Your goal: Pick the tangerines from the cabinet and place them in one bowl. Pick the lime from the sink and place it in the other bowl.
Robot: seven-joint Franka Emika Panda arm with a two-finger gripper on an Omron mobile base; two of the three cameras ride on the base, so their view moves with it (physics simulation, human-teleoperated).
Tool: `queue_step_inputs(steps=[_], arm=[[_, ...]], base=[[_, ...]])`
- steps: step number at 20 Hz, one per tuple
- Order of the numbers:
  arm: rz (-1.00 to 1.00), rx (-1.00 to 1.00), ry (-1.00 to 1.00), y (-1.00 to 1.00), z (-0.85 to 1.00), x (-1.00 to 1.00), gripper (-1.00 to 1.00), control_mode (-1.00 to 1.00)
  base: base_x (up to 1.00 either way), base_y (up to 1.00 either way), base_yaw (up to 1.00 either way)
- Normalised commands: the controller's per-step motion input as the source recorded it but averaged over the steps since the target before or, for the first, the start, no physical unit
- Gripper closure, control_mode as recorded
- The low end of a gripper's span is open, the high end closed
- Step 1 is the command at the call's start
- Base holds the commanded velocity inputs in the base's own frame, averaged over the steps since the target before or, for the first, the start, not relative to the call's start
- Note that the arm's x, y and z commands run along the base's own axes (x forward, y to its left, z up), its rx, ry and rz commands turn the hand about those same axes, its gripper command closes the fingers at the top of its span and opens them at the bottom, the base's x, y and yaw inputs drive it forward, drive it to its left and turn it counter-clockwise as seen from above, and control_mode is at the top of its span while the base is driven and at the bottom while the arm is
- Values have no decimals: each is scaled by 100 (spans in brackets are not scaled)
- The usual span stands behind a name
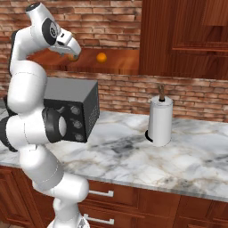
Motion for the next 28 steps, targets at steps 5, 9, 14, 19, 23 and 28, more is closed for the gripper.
queue_step_inputs(steps=[5,9,14,19,23,28], arm=[[2,0,0,0,-18,12,-100,-100],[3,0,0,0,-12,16,-100,-100],[0,0,0,-1,0,25,-100,-100],[0,4,0,0,0,35,-100,-100],[0,3,0,0,0,45,-100,-100],[0,2,3,0,-23,20,100,-100]], base=[[0,0,0],[0,0,0],[0,0,0],[0,0,0],[0,0,0],[0,0,0]])
